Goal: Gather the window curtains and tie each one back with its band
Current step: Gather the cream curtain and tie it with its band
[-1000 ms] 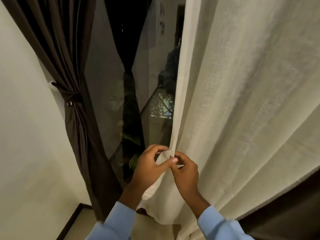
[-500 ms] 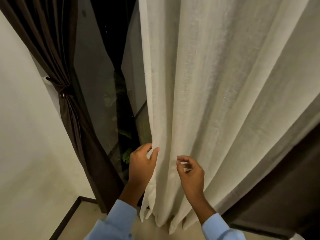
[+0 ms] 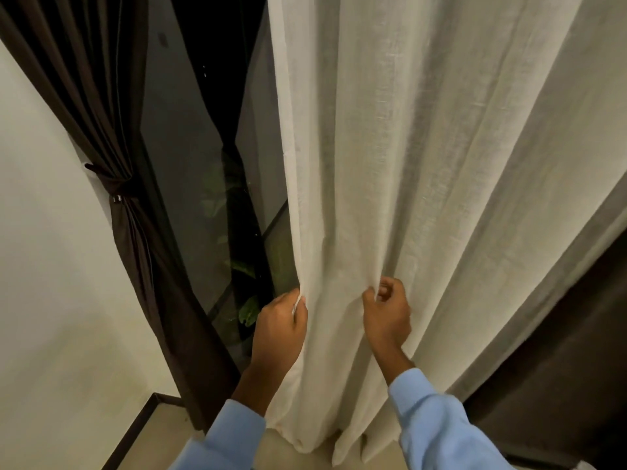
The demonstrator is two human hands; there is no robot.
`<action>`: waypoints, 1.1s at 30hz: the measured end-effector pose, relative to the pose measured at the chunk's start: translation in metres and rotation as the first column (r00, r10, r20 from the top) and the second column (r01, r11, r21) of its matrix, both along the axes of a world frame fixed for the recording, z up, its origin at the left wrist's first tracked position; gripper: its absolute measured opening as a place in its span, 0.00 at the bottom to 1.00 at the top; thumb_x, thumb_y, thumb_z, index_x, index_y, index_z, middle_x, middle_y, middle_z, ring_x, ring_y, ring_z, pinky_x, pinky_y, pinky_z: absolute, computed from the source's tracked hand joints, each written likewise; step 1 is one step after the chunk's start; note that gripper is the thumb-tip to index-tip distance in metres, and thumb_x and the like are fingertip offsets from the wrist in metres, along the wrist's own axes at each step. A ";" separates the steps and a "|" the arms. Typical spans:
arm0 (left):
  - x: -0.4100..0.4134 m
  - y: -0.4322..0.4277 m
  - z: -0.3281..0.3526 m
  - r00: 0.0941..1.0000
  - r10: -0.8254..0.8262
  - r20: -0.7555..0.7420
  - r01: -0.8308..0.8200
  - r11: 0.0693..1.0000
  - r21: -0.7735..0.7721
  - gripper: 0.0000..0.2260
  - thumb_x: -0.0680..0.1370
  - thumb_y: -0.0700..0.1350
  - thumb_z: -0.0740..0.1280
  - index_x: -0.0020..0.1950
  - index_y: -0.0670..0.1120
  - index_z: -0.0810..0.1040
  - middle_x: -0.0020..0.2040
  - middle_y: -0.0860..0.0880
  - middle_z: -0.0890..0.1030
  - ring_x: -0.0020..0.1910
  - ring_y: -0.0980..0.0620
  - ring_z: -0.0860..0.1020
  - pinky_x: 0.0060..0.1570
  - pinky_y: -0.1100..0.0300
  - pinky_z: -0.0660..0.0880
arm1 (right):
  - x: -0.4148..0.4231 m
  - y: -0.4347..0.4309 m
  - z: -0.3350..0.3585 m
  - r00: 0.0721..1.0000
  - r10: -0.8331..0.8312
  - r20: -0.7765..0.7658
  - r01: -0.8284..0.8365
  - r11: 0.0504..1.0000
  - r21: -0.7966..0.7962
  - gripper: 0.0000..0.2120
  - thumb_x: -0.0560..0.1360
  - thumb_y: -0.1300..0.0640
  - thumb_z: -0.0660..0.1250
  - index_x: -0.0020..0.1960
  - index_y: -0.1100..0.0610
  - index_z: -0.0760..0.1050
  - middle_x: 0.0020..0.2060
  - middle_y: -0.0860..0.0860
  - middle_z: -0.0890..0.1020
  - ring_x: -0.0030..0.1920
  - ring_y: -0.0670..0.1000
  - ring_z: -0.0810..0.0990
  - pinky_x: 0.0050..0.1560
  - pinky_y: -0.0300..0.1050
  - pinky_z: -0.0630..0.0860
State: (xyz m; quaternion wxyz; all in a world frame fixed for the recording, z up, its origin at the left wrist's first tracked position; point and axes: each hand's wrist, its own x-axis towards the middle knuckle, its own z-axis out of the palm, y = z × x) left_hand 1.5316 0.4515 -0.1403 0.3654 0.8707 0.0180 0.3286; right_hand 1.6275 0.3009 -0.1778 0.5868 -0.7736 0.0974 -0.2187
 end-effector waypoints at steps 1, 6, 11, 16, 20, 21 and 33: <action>0.000 0.002 -0.001 1.000 -0.001 -0.007 0.001 1.000 0.004 0.11 0.81 0.41 0.60 0.51 0.38 0.81 0.42 0.43 0.82 0.39 0.48 0.80 0.42 0.49 0.78 | -0.001 -0.005 -0.003 1.000 -0.012 0.021 0.011 0.998 0.067 0.08 0.74 0.55 0.69 0.53 0.49 0.76 0.42 0.43 0.80 0.44 0.49 0.81 0.45 0.48 0.77; 0.003 0.004 -0.001 0.997 0.053 0.046 -0.053 0.999 -0.008 0.10 0.80 0.37 0.62 0.53 0.35 0.81 0.47 0.42 0.82 0.44 0.46 0.81 0.46 0.56 0.78 | -0.027 0.002 -0.019 0.979 0.107 0.173 -0.143 0.966 0.217 0.05 0.77 0.62 0.69 0.51 0.55 0.81 0.44 0.54 0.83 0.46 0.57 0.81 0.51 0.53 0.80; 0.005 -0.004 -0.007 0.990 0.078 0.121 -0.068 0.994 -0.088 0.07 0.77 0.38 0.69 0.52 0.37 0.83 0.44 0.45 0.83 0.40 0.50 0.81 0.43 0.62 0.78 | -0.063 0.022 -0.031 0.945 0.184 0.269 -0.247 0.943 0.223 0.10 0.74 0.63 0.73 0.49 0.48 0.81 0.42 0.47 0.83 0.43 0.50 0.81 0.45 0.38 0.79; 0.002 -0.013 -0.011 0.994 -0.012 0.108 0.035 0.977 -0.211 0.08 0.74 0.42 0.72 0.53 0.45 0.83 0.44 0.60 0.82 0.39 0.66 0.80 0.43 0.76 0.74 | -0.074 0.029 -0.028 0.917 0.268 0.295 -0.332 0.924 0.190 0.10 0.73 0.64 0.74 0.47 0.49 0.82 0.42 0.43 0.83 0.43 0.49 0.82 0.44 0.37 0.78; -0.003 -0.021 -0.013 0.986 -0.145 0.083 0.165 0.930 -0.328 0.08 0.75 0.41 0.71 0.53 0.47 0.83 0.44 0.62 0.83 0.43 0.61 0.82 0.45 0.68 0.78 | -0.081 0.027 -0.024 0.895 0.317 0.313 -0.378 0.913 0.156 0.11 0.74 0.64 0.73 0.49 0.48 0.83 0.44 0.40 0.83 0.45 0.45 0.82 0.44 0.33 0.77; -0.004 -0.021 -0.013 0.981 -0.177 0.077 0.193 0.906 -0.377 0.08 0.75 0.42 0.71 0.53 0.47 0.83 0.44 0.59 0.84 0.43 0.59 0.83 0.45 0.65 0.79 | -0.082 0.026 -0.024 0.893 0.328 0.309 -0.388 0.908 0.158 0.11 0.74 0.63 0.73 0.50 0.48 0.83 0.44 0.40 0.83 0.46 0.45 0.82 0.44 0.32 0.77; -0.018 -0.028 -0.006 0.986 -0.151 0.067 0.165 0.905 -0.392 0.07 0.74 0.36 0.71 0.48 0.47 0.83 0.40 0.57 0.83 0.39 0.60 0.82 0.42 0.70 0.77 | -0.081 0.017 -0.017 0.947 0.238 0.214 -0.291 0.920 0.264 0.05 0.74 0.59 0.74 0.47 0.53 0.81 0.40 0.47 0.83 0.40 0.46 0.81 0.41 0.35 0.79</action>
